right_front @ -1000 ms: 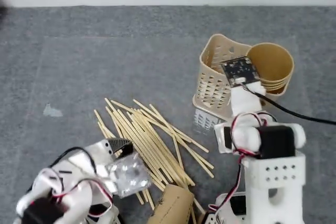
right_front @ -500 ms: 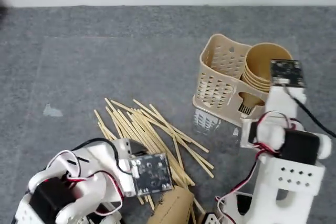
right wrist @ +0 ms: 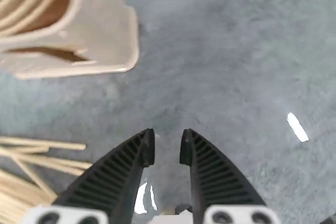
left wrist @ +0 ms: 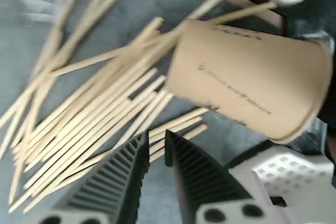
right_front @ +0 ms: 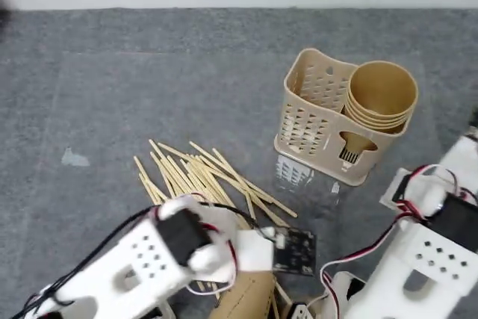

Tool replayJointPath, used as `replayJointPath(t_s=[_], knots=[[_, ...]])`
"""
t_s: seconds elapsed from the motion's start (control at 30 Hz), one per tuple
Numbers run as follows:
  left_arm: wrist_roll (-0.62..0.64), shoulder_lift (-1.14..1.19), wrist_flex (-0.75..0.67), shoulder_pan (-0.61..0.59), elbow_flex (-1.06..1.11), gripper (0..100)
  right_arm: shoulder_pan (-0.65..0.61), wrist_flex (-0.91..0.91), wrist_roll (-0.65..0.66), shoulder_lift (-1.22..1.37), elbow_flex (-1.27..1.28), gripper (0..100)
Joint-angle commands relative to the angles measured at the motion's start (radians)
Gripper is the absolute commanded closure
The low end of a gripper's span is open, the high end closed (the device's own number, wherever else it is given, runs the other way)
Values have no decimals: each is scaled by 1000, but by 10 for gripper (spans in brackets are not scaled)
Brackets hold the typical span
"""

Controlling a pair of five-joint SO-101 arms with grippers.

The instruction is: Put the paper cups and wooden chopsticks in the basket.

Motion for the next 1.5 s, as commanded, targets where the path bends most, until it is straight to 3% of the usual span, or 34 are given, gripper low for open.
replayJointPath(t_s=[0.0,0.17,0.3,0.5,0.8,1.17,1.47], knots=[[-9,57,-55,35,-5,938,108,-22,-14,-30,-12,898],[-9,135,-137,43,-4,925,240,-22,-6,-30,-12,898],[-9,193,-152,43,-4,869,272,-38,-6,-30,-12,898],[-8,216,-160,43,-4,856,275,-56,-14,-30,-12,898],[69,222,-295,43,5,855,275,-56,-14,-30,-9,898],[69,221,-385,35,117,855,275,-50,-14,-30,-9,898],[68,222,-474,-28,160,855,275,-47,-14,-31,-9,898]])
